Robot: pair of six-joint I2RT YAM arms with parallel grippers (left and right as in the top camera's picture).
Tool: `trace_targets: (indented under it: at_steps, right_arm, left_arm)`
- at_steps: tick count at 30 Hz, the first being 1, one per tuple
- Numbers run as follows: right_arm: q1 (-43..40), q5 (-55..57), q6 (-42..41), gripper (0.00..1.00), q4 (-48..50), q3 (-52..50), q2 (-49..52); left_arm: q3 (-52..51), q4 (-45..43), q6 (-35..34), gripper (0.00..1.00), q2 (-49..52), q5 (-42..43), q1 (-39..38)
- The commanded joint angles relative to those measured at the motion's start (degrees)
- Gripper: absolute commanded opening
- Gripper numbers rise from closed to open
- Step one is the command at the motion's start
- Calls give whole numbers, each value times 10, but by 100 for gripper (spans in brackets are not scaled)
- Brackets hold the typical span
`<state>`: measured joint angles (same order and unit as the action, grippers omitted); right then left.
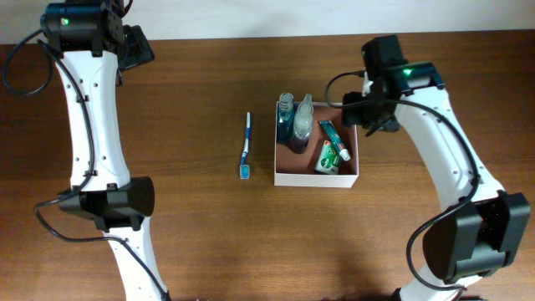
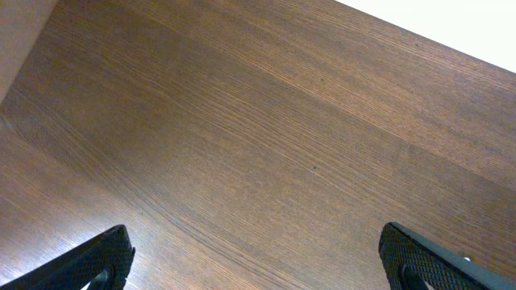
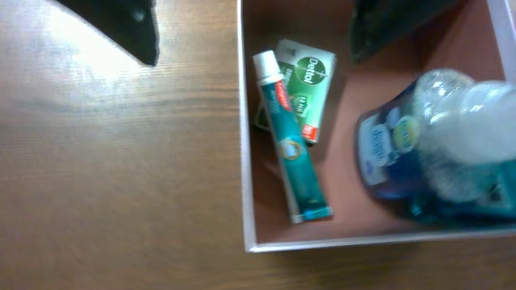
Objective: Pack container
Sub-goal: 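Retract the right gripper right toward the blue razor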
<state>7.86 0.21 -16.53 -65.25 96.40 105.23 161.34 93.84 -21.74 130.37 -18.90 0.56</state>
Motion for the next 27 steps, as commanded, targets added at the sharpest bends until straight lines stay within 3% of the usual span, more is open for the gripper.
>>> trace_targets:
  at_steps: [1,3,10,19,27]
  right_arm:
    - [-45,20,0,83,-9,34,2]
    - [-76,20,1,99,-14,48,2]
    - [-195,20,109,99,-15,48,8]
    - [-267,20,278,97,-13,47,67]
    - [-290,18,314,99,5,47,120]
  left_arm:
    - [-3,1,-5,99,2,0,4]
    - [-3,2,-5,100,2,0,3]
    - [-3,2,-5,100,2,0,3]
    - [-3,2,-5,99,2,0,3]
    - [-3,2,-5,99,2,0,4]
